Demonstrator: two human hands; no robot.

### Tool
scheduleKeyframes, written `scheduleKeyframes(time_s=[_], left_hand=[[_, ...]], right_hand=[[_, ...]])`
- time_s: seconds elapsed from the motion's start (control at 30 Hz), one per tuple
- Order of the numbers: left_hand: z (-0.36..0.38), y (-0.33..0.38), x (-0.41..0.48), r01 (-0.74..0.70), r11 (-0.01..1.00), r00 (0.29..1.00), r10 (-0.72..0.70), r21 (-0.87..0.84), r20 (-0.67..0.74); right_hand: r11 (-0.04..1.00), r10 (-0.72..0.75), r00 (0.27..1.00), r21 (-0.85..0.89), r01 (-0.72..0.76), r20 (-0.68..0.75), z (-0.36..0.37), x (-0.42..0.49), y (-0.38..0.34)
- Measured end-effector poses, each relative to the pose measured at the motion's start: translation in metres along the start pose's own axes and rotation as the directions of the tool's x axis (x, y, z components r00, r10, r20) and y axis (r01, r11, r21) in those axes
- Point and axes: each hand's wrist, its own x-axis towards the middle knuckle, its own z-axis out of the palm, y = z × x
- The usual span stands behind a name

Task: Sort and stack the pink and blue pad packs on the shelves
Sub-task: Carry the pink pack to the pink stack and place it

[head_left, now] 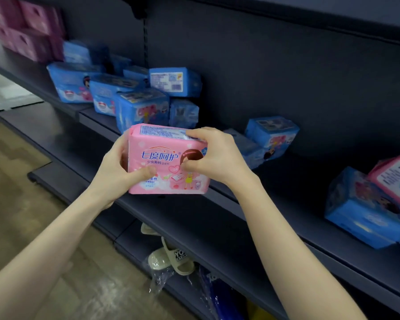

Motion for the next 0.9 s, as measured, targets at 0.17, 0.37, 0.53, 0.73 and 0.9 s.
scheduleKeyframes(time_s=[0.17,0.37,0.53,0.73,0.9], left_hand=[[-0.056,-0.014,-0.009,0.074,0.996,0.996,-0.071,0.045,-0.049],[-0.144,-0.035,-0.016,0.165,0.956,0.981,-0.135,0.241,-0.138],[-0.219,-0.051,-0.021,0.25,0.933,0.958,-0.198,0.259,-0.21],[-0.298,-0.062,-0.019,0.279,0.927,0.939,-0.209,0.25,-0.272],[-0.347,-0.072,-0.021,0.317,0.925,0.907,-0.231,0.21,-0.352]], right_hand=[[0.998,-0.047,0.998,0.044,0.046,0.034,0.045,0.024,-0.033],[0.99,-0.144,0.986,0.025,0.142,0.084,0.115,0.064,-0.087],[0.983,-0.185,0.971,0.025,0.184,0.152,0.178,0.097,-0.134],[0.969,-0.238,0.95,0.11,0.22,0.202,0.238,0.134,-0.186],[0.959,-0.273,0.929,0.145,0.243,0.249,0.28,0.165,-0.216]])
